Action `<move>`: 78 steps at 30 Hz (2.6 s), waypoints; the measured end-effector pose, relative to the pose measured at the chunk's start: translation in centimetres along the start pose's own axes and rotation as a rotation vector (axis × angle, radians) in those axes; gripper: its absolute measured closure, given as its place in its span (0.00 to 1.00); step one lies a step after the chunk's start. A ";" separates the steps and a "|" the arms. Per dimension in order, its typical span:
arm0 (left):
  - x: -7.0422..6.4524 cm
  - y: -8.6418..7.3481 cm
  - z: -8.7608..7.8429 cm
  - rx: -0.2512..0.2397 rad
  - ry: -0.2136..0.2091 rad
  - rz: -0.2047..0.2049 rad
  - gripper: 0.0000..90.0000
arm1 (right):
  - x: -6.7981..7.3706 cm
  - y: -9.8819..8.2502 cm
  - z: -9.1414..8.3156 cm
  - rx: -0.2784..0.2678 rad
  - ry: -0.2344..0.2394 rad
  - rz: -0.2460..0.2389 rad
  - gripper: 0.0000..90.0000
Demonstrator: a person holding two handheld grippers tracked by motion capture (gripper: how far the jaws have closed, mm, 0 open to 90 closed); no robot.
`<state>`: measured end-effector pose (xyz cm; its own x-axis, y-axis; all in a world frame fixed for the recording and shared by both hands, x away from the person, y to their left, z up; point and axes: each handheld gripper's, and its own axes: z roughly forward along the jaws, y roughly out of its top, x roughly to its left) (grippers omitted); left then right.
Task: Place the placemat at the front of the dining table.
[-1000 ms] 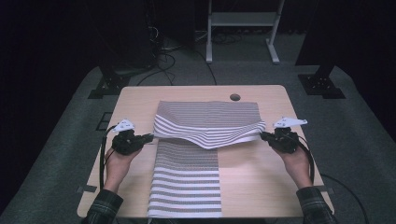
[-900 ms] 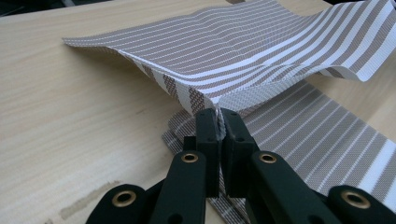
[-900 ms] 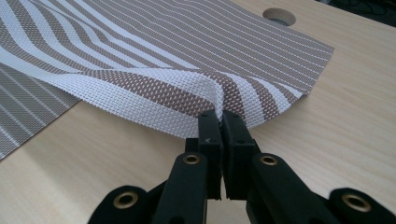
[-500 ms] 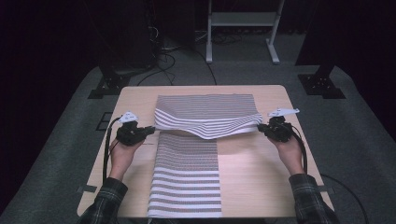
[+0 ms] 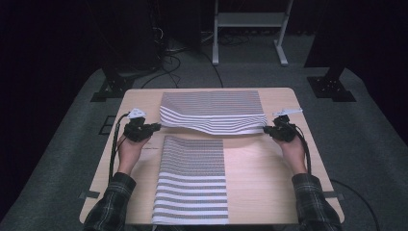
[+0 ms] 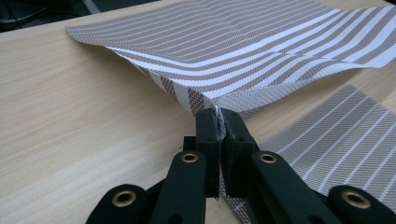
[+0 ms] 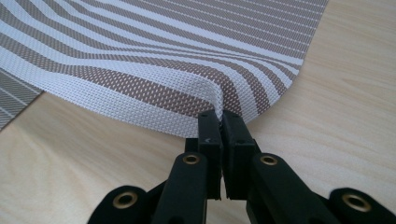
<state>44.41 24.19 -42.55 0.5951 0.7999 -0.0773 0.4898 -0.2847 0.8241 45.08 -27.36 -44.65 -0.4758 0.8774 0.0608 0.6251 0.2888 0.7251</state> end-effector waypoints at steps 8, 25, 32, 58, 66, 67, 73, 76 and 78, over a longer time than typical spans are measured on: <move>0.6 -0.2 2.0 0.040 0.044 0.016 0.97 | -0.3 0.7 0.9 0.026 -0.019 -0.012 0.97; 1.5 -1.3 4.3 0.115 0.084 0.004 0.95 | -0.5 2.2 2.7 0.098 -0.034 -0.022 0.94; 1.5 -0.4 2.5 0.020 0.074 -0.006 0.76 | -0.9 2.2 2.1 0.057 -0.003 0.007 0.79; 1.4 -1.9 5.0 0.159 0.142 0.034 0.93 | -0.6 0.5 3.7 0.087 -0.029 0.001 1.00; 1.9 -1.6 4.6 0.131 0.122 -0.013 0.87 | -0.3 0.8 3.2 0.082 -0.029 -0.001 0.95; 2.0 -1.3 4.2 0.110 0.119 -0.015 0.87 | -0.4 1.0 2.6 0.052 -0.014 0.010 0.91; 1.7 -0.4 3.1 0.076 0.089 -0.025 0.75 | 0.0 1.7 0.6 0.010 -0.014 0.006 0.67; 1.3 -0.1 2.4 0.061 0.071 -0.030 0.67 | -0.1 1.8 -0.2 0.008 -0.018 0.017 0.55; 1.0 0.1 2.1 0.060 0.053 -0.042 0.55 | -0.2 1.8 -0.7 0.004 -0.014 0.027 0.49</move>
<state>46.38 23.90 -43.74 0.5397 0.8380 -0.0801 0.5515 -0.2801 0.7857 45.81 -27.27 -42.86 -0.4499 0.8903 0.0705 0.6400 0.2664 0.7207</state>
